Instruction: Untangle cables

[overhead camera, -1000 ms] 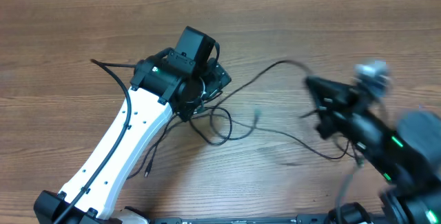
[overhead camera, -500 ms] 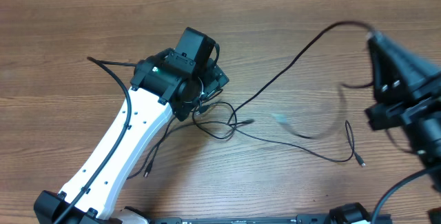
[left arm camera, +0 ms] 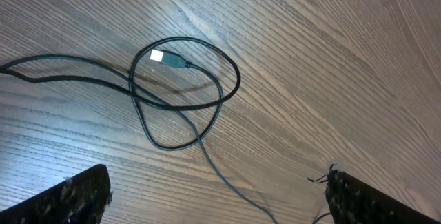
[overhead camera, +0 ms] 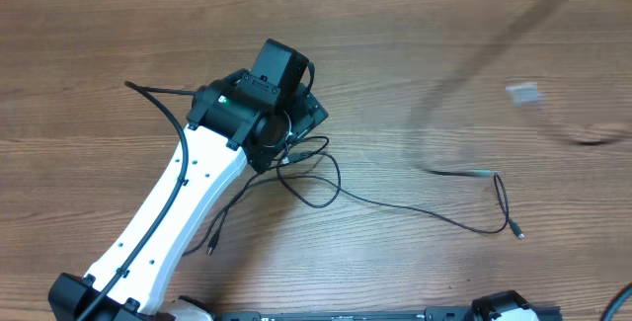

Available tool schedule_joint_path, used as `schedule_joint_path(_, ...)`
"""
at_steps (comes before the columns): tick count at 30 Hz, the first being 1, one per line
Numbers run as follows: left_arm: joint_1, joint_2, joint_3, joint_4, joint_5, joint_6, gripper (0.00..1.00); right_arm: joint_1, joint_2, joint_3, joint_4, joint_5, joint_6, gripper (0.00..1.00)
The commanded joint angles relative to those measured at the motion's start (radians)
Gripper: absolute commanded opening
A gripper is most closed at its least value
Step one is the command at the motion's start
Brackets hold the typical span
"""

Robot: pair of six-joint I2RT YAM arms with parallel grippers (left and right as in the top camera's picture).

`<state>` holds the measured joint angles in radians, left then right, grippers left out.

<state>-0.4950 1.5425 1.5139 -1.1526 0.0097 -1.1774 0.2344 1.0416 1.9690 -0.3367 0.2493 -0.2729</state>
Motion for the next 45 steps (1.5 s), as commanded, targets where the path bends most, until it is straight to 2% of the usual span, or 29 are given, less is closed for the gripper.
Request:
schedule_joint_path(1, 0.006, -0.022, 0.018, 0.000, -0.025, 0.011, 1.00, -0.007, 0.009, 0.020, 0.004, 0.192, -0.226, 0.04)
schedule_joint_path(5, 0.006, -0.022, 0.018, 0.000, -0.025, 0.011, 1.00, -0.007, 0.023, -0.026, -0.064, 0.267, -0.311, 0.04)
schedule_joint_path(15, 0.006, -0.022, 0.018, 0.000, -0.025, 0.011, 1.00, -0.053, 0.026, -0.269, -0.013, 0.327, -0.313, 0.04)
schedule_joint_path(22, 0.006, -0.022, 0.018, 0.000, -0.024, 0.011, 0.99, -0.236, 0.068, -0.404, 0.219, 0.283, -0.331, 0.04)
schedule_joint_path(30, 0.006, -0.022, 0.018, 0.000, -0.024, 0.011, 1.00, -0.407, 0.221, -0.407, 0.482, 0.246, -0.331, 0.04)
schedule_joint_path(37, 0.006, -0.022, 0.018, 0.000, -0.025, 0.011, 0.99, -0.636, 0.340, -0.407, 0.437, 0.259, -0.325, 0.04)
schedule_joint_path(41, 0.006, -0.022, 0.018, 0.000, -0.025, 0.011, 0.99, -0.817, 0.398, -0.407, 0.352, 0.384, -0.151, 0.04)
schedule_joint_path(45, 0.006, -0.023, 0.018, 0.000, -0.025, 0.011, 0.99, -1.027, 0.435, -0.407, 0.193, 0.357, 0.092, 0.04)
